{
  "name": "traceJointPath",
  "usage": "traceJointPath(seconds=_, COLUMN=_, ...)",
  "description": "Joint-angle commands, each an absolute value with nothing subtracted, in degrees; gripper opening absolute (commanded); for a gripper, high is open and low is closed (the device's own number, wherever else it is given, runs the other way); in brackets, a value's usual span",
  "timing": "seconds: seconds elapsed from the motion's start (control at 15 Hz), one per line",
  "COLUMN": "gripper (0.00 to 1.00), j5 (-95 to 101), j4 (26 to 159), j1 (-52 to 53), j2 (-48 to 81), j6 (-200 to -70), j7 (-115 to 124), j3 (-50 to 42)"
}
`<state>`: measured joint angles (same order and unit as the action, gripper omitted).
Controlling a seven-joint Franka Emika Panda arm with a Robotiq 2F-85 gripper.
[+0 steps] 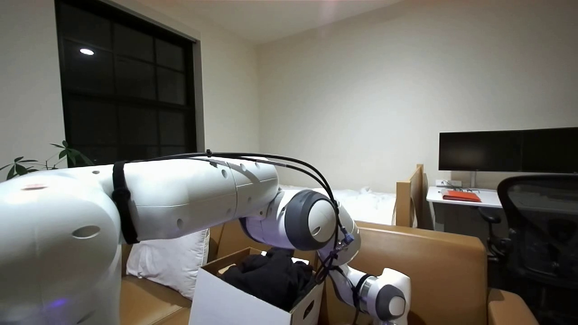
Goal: Put the brown object into the box
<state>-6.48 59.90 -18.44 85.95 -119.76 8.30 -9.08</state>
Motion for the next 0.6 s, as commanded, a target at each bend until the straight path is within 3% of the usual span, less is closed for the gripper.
traceJointPath(seconds=0.0, gripper=1.0, j5=-5.54, j4=58.58, j1=-19.51, j2=85.93, j6=-124.61, j7=8.88, j3=-9.78)
traceJointPath(seconds=0.27, gripper=1.0, j5=-5.49, j4=59.53, j1=-18.99, j2=85.2, j6=-127.4, j7=7.38, j3=-11.42)
traceJointPath(seconds=0.53, gripper=1.0, j5=-5.78, j4=69.56, j1=-17.78, j2=78.74, j6=-133.32, j7=4.19, j3=-12.38)
